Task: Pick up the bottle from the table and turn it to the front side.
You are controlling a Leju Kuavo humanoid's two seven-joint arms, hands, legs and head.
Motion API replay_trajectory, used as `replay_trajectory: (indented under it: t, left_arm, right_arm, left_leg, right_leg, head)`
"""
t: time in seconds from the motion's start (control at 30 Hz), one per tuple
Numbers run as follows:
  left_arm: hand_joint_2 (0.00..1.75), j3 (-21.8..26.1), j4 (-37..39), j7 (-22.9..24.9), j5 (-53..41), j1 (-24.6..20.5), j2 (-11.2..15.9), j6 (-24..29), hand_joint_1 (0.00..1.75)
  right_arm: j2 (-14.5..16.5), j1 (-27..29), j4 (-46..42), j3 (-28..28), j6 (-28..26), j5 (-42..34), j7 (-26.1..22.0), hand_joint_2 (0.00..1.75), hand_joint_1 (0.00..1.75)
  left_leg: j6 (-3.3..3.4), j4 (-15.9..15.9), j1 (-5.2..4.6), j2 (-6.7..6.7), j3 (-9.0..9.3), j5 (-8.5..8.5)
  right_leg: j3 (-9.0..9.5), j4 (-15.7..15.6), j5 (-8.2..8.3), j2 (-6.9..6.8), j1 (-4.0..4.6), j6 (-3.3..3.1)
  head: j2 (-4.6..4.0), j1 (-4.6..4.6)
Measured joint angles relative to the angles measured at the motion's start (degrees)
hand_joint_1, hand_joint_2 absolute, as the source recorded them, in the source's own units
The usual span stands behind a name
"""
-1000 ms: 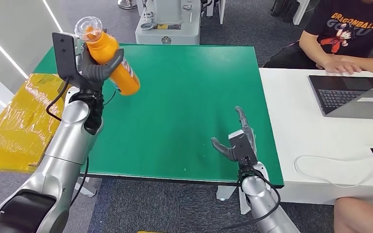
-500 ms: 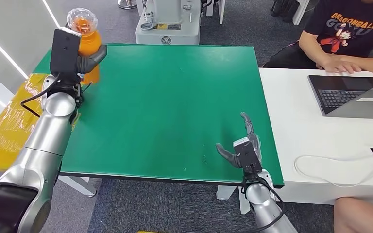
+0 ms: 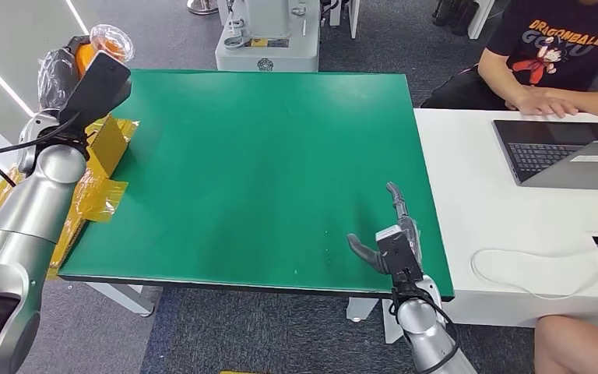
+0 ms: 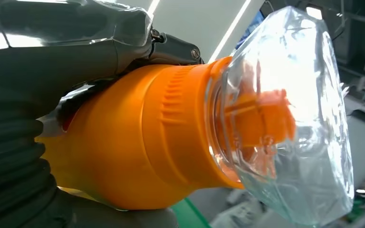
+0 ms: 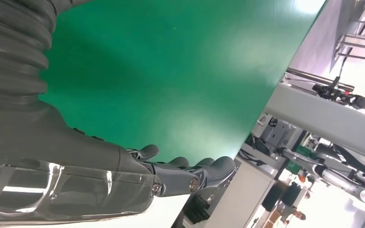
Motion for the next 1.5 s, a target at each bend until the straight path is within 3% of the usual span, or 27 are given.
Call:
replay_trajectory:
  t: [0.2,0.43,0.83,1.17,1.5]
  left_arm:
    - [1.75,-1.9,1.0,4.1,-6.6,-0.6,4.3,-4.0,1.75]
    - [1.75,-5.4,2.2,7.3,-12.4,-1.6,6.2,-12.1,1.75]
    - [1.75,-11.0,7.7,8.0,-18.4,-4.4,5.1,-19.6,1.75]
    - [1.75,-12.2,15.7,10.0,-20.6,-4.3,2.2,-19.9,1.75]
    - [1.75,-12.3,20.5,10.7,-21.7,-4.1,2.4,-18.0,1.75]
  right_arm:
    - [-0.2,0.0,-0.2,0.0,0.5,-0.3,-0.1,1.75,0.00]
    - [-0.3,-0.1,-0.2,0.0,0.8,-0.6,-0.2,1.75,0.00]
    - [-0.3,-0.3,-0.4,0.0,1.2,-0.8,-0.1,1.75,0.00]
    - [-0.3,0.6,-2.6,0.0,1.1,0.2,1.0,1.75,0.00]
    - [-0.7,2.0,-4.7,0.0,1.3,0.8,1.6,1.75,0.00]
  left_leg:
    - [0.00,0.0,0.00,0.03,0.00,0.00]
    - [0.00,0.0,0.00,-0.01,-0.02,0.00]
    - [0.00,0.0,0.00,0.02,-0.02,0.00]
    - [-0.01,0.0,0.00,0.02,-0.03,0.01]
    - [-0.01,0.0,0.00,0.02,-0.04,0.01]
  right_leg:
    - [-0.01,0.0,0.00,0.04,0.00,0.00]
    - [0.00,0.0,0.02,0.00,0.00,-0.03]
    - [-0.02,0.0,0.05,0.03,0.00,-0.06]
    - [-0.03,0.0,0.05,0.04,0.00,-0.06]
    - [-0.03,0.0,0.05,0.04,0.00,-0.06]
  head:
    - [0.00,0.01]
    - [0.00,0.01]
    - [0.00,0.01]
    - [0.00,0.01]
    - [0.00,0.01]
